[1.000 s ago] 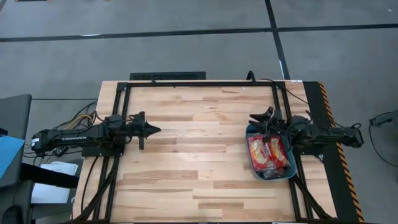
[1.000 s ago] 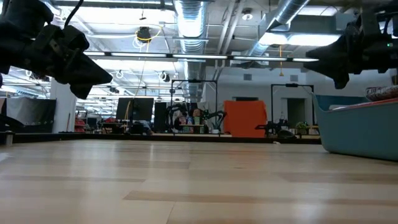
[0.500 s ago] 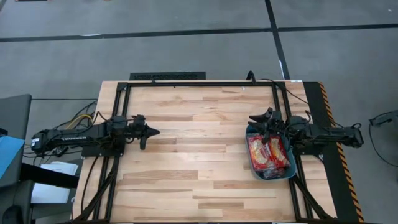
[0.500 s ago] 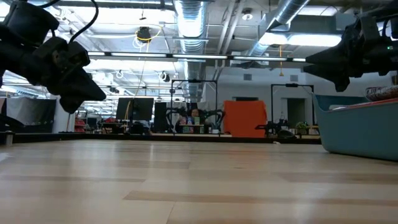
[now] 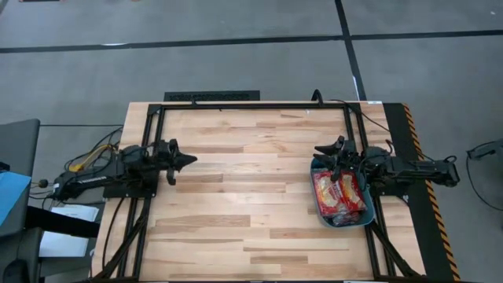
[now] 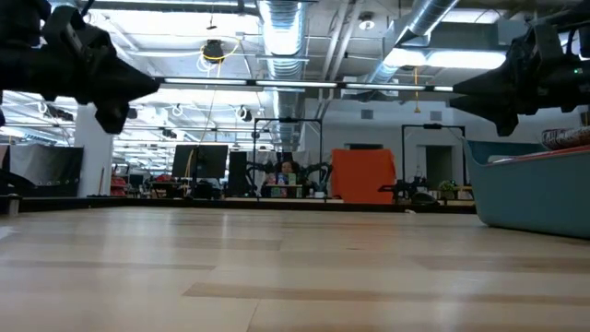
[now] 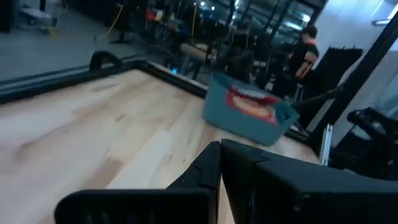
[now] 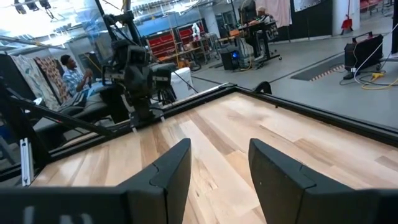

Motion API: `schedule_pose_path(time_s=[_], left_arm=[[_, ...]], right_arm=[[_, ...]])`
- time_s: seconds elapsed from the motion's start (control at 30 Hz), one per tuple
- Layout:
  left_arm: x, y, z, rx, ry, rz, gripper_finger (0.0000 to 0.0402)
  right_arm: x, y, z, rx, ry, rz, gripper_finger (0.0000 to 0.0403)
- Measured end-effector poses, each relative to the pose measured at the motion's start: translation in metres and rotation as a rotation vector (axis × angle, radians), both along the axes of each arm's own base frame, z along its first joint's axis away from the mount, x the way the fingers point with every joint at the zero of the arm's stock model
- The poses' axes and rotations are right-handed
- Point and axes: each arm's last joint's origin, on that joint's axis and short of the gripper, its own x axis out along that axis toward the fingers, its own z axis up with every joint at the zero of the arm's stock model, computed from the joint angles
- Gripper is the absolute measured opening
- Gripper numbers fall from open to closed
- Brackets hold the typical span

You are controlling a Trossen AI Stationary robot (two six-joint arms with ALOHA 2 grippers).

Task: Sort popcorn bags into baskets
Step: Return to home position

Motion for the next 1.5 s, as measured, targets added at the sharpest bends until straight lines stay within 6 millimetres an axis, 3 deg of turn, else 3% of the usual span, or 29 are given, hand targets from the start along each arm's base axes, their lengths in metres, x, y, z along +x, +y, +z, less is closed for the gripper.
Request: schedule_pose_path(time_s=[0.2, 0.4, 1.5], left_arm=[[0.000, 0.000, 0.003, 0.002, -0.009, 0.004, 0.0000], [0.000, 0.000, -0.007, -0.021, 0.092, 0.006, 0.0000], [0.001, -0.003, -0.006, -0.021, 0.100, -0.024, 0.0000]], right_arm=[[0.000, 0.000, 0.000, 0.000, 0.002, 0.000, 0.0178], [0.000, 0.000, 0.000, 0.000, 0.002, 0.000, 0.0176], [0.000, 0.000, 0.000, 0.000, 0.002, -0.001, 0.0182]])
